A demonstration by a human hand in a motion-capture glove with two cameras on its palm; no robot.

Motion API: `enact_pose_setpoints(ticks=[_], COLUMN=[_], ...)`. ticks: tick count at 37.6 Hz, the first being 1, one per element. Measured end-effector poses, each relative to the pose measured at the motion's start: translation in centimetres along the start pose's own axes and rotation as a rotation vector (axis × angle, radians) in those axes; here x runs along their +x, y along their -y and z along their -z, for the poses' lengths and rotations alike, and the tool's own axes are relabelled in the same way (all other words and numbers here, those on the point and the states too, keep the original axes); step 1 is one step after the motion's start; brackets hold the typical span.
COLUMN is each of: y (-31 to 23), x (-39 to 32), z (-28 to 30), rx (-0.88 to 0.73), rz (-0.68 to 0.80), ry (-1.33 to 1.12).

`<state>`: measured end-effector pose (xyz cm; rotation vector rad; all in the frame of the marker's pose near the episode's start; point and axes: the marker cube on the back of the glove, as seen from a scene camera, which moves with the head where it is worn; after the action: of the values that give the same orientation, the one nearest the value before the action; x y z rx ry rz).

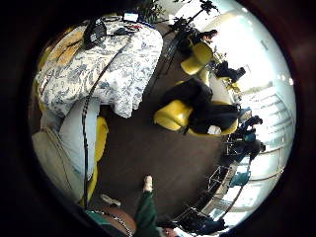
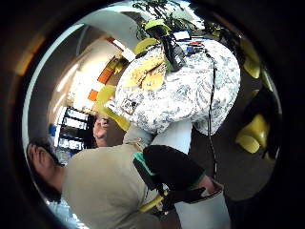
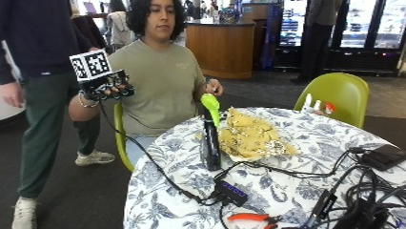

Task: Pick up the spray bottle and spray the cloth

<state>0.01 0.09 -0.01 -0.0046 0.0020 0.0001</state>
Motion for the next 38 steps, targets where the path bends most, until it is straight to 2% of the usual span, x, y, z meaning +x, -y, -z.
enact_pose_setpoints(ticks=[21,32,38], y=[1.5,9.8,16.1], x=[-0.1,-3.3,-6.2], z=[-0.7,-5.9,-9.3], rx=[0.012,0.020,0.104], rz=[-0.008,-0.044,-0.117], ry=[0.039,0.388,0.635])
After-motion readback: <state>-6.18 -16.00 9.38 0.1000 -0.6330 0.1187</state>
